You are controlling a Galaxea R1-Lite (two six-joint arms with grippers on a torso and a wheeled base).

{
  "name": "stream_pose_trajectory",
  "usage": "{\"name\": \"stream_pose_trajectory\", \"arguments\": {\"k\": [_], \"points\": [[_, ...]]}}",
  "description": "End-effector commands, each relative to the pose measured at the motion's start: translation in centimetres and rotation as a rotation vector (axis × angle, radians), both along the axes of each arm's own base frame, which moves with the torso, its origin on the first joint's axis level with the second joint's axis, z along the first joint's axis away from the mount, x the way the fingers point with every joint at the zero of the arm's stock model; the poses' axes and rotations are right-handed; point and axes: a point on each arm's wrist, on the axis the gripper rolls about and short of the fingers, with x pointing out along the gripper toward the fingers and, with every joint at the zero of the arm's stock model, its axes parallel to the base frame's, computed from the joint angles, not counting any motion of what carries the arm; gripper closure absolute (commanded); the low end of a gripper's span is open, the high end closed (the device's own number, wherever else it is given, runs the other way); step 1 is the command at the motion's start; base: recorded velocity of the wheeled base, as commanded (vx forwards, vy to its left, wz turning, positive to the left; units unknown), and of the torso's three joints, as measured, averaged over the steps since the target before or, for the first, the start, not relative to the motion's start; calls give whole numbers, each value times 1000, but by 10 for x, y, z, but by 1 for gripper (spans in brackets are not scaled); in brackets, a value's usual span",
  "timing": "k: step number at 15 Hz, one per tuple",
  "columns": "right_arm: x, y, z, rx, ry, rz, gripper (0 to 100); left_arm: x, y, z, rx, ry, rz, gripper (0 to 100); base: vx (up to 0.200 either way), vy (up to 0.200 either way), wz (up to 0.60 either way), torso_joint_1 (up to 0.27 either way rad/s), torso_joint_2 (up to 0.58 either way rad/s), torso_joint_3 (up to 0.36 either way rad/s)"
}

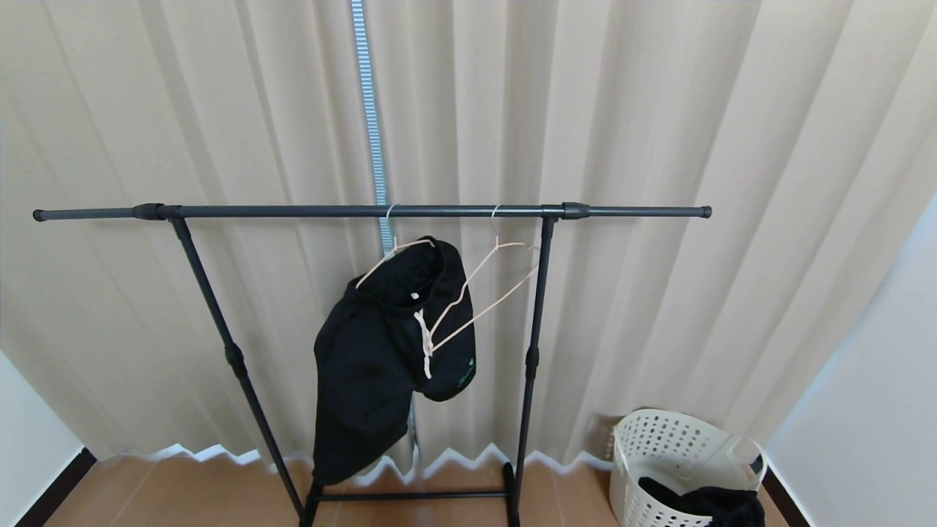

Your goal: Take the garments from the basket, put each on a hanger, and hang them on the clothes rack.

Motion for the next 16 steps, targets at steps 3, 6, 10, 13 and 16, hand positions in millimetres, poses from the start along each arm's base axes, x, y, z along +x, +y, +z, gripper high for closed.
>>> {"name": "stream_pose_trajectory", "arguments": {"k": [3,6,10,13,16], "points": [[0,0,0,0,1,0,0,0,0,0,0,2,0,0,0,0,0,-145,321,175],[0,0,0,0,1,1,0,0,0,0,-2,2,2,0,0,0,0,-146,333,181],[0,0,0,0,1,1,0,0,0,0,-3,1,2,0,0,0,0,-151,344,188],[0,0,0,0,1,1,0,0,0,0,-2,1,2,0,0,0,0,-150,351,191],[0,0,0,0,1,0,0,0,0,0,-3,1,2,0,0,0,0,-157,359,198]]}}
